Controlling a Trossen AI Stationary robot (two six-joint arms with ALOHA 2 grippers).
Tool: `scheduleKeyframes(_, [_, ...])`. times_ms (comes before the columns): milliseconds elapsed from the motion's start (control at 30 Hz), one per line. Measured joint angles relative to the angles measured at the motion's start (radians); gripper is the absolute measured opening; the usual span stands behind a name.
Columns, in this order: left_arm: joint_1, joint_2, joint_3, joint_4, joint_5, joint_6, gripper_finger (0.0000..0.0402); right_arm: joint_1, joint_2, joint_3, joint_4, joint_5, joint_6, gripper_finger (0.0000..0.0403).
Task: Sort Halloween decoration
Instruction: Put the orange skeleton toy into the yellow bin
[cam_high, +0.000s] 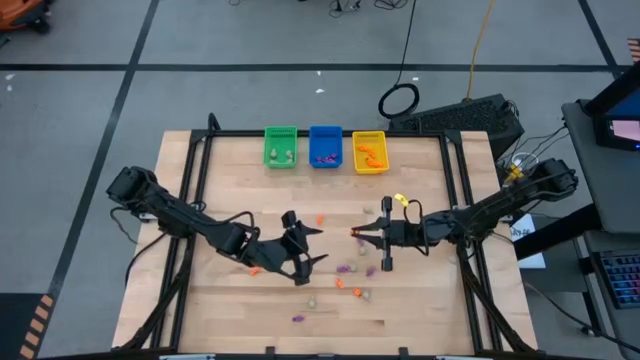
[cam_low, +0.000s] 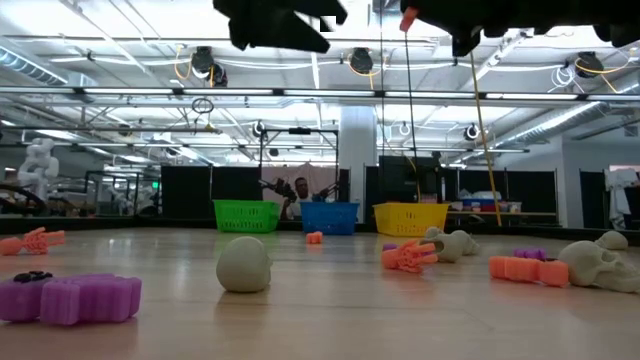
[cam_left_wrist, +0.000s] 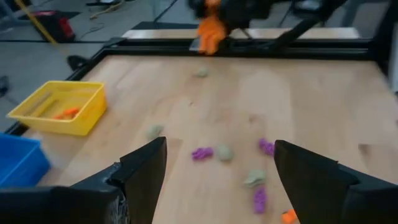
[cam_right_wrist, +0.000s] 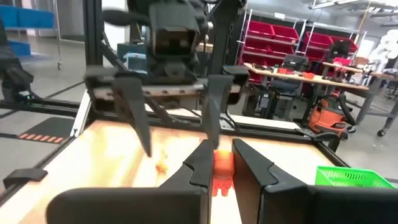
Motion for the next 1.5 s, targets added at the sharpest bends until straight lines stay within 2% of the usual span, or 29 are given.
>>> scheduleKeyframes(133, [0.001,-0.004,0.0,0.027,0.015,0.028,0.0289,0.0,0.0,0.0,-0.016,0.0,0.0,0.0025])
scheduleKeyframes(267, [0.001,-0.004,0.0,0.026,0.016,0.044,0.0263,0.0,0.0,0.0,-0.02,0.0,0.003,0.0025])
scheduleKeyframes(867, [0.001,-0.005,0.0,0.018,0.017,0.052,0.001,0.003,0.0,0.0,-0.038,0.0,0.11,0.0025])
scheduleKeyframes(1000, [0.001,-0.005,0.0,0.018,0.017,0.053,0.0012,0.004,0.0,0.0,-0.06,0.0,0.047,0.0025])
scheduleKeyframes(1300, [0.003,-0.005,0.0,0.019,0.017,0.046,0.0023,0.004,0.0,0.0,-0.095,0.0,-0.241,0.0025])
scheduleKeyframes(1500, [0.004,-0.005,0.0,0.021,0.017,0.046,0.0023,0.004,0.0,0.0,-0.096,0.001,-0.314,0.0025])
